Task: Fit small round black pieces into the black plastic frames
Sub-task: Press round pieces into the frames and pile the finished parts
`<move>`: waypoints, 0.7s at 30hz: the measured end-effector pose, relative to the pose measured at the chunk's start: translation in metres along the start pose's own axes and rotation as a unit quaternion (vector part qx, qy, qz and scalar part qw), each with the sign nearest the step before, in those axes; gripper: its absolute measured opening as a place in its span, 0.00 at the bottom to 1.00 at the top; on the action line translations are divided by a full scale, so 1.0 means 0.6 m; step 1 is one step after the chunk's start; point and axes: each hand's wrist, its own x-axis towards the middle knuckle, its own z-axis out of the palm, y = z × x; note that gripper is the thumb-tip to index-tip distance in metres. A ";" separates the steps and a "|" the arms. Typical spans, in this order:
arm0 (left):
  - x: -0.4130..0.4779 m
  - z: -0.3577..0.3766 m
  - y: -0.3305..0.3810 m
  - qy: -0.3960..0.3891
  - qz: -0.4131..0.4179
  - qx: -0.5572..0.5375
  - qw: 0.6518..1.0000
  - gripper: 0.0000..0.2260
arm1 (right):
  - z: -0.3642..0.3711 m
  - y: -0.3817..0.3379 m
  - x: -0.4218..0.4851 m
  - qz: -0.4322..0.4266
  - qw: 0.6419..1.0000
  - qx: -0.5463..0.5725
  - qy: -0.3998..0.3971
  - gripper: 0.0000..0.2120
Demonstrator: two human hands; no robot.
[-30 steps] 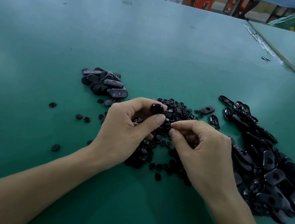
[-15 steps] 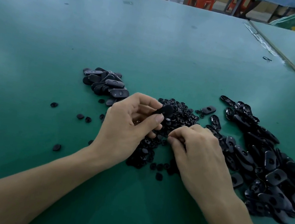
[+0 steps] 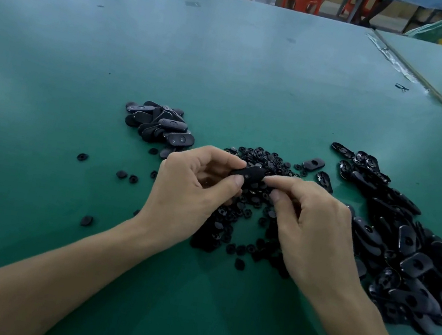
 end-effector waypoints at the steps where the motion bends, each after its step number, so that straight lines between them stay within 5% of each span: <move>1: 0.000 0.000 0.000 -0.001 0.003 0.007 1.000 0.09 | 0.000 0.001 0.000 -0.002 1.000 0.008 0.002 0.10; 9: -0.003 0.000 0.000 -0.009 0.020 0.055 0.998 0.09 | 0.001 -0.001 0.001 -0.015 0.991 0.120 0.060 0.08; 14: -0.004 -0.002 -0.001 -0.015 0.022 0.058 0.998 0.07 | 0.007 0.002 0.002 0.043 0.970 0.239 0.030 0.08; 21: -0.006 0.001 0.001 -0.042 0.024 0.044 0.998 0.07 | 0.015 0.001 -0.001 0.050 0.969 0.242 0.006 0.08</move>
